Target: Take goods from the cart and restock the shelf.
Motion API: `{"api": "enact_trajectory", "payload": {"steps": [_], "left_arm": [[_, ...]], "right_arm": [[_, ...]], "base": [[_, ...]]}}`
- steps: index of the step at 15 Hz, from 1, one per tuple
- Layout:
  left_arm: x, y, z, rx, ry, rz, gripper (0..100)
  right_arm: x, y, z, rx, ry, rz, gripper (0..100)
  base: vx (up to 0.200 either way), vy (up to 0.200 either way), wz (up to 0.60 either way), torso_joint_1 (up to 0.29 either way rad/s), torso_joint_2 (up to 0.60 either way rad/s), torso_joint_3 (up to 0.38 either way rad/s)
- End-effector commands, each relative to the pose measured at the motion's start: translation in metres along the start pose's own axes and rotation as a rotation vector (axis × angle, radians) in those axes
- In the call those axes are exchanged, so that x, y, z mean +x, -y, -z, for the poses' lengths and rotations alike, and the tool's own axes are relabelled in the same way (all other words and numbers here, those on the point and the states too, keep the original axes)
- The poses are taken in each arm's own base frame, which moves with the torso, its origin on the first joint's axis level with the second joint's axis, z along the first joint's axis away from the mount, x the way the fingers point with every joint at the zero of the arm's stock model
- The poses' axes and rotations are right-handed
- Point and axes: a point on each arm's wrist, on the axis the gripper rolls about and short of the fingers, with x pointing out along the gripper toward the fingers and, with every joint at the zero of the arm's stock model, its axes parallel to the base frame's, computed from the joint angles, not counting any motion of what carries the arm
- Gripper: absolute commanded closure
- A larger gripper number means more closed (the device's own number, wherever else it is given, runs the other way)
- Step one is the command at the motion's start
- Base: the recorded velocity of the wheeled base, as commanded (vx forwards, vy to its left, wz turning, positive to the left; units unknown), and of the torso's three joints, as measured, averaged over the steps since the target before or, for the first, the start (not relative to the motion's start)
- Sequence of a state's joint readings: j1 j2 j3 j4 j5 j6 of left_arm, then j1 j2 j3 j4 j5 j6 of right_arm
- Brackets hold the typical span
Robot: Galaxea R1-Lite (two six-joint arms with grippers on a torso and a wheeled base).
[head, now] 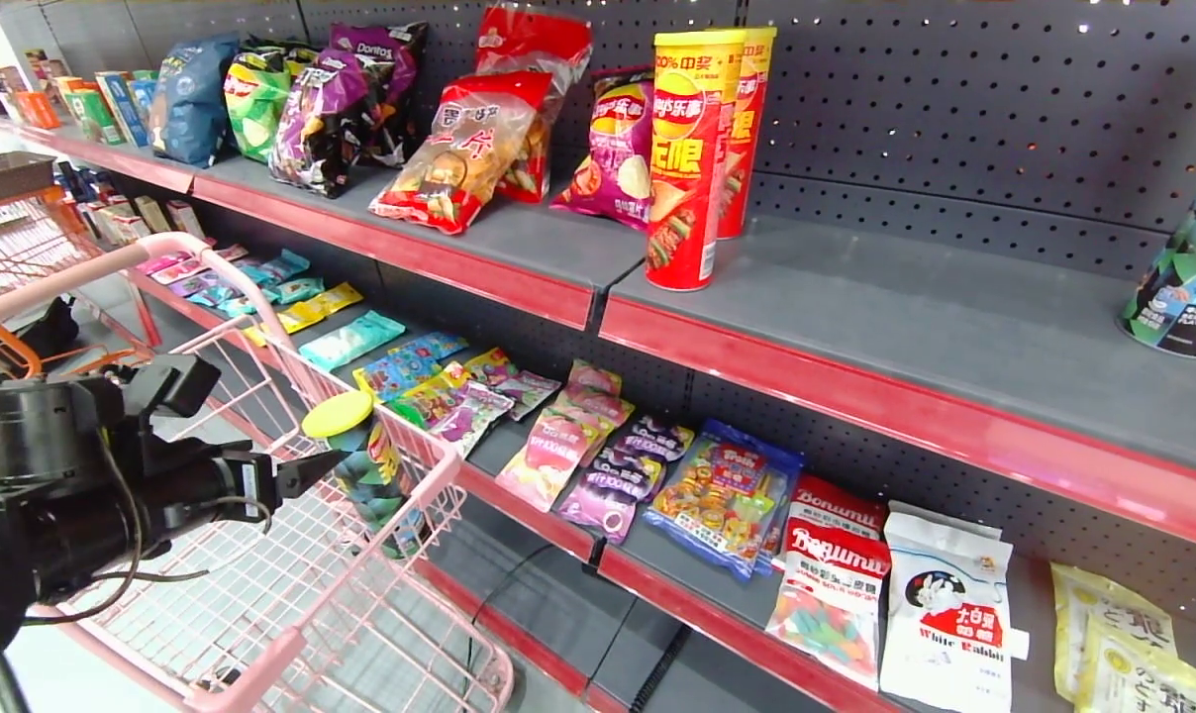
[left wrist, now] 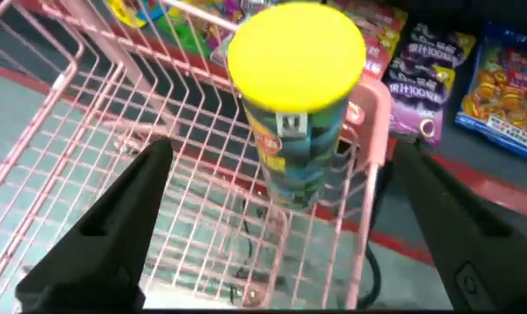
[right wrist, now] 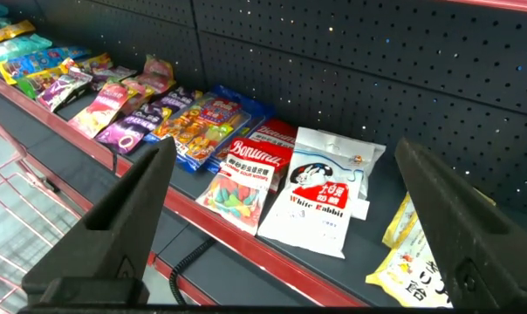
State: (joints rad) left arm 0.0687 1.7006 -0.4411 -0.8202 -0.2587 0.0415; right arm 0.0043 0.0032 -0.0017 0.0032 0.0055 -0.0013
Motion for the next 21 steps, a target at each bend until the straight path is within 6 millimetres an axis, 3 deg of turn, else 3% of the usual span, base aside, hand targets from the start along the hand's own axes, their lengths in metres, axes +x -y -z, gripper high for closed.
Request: {"api": "enact_trajectory", "payload": {"steps": [1, 8, 15, 16, 21], "left_arm": [[0.025, -0.005, 0.015, -0.005, -0.031, 0.006, 0], [0.068, 0.006, 0.015, 0.030, -0.005, 0.090, 0], [0.085, 0.002, 0.020, 0.035, 0.010, 0.095, 0], [0.087, 0.001, 0.022, 0.033, 0.007, 0.092, 100], [0.074, 0.000, 0.017, 0.032, 0.028, 0.077, 100]], "right_arm": [[0.000, 0.000, 0.000, 0.000, -0.001, -0.001, 0], [0.000, 0.000, 0.000, -0.002, -0.001, -0.001, 0], [0.000, 0.000, 0.000, -0.003, -0.001, -0.001, 0], [0.000, 0.000, 0.000, -0.003, -0.001, -0.001, 0], [0.000, 0.000, 0.000, -0.003, -0.001, -0.001, 0]], "base": [[0.000, 0.000, 0.00, 0.000, 0.00, 0.000], [0.000, 0.000, 0.00, 0.000, 0.00, 0.000], [0.000, 0.000, 0.00, 0.000, 0.00, 0.000], [0.000, 0.000, 0.00, 0.000, 0.00, 0.000], [0.000, 0.000, 0.00, 0.000, 0.00, 0.000]]}}
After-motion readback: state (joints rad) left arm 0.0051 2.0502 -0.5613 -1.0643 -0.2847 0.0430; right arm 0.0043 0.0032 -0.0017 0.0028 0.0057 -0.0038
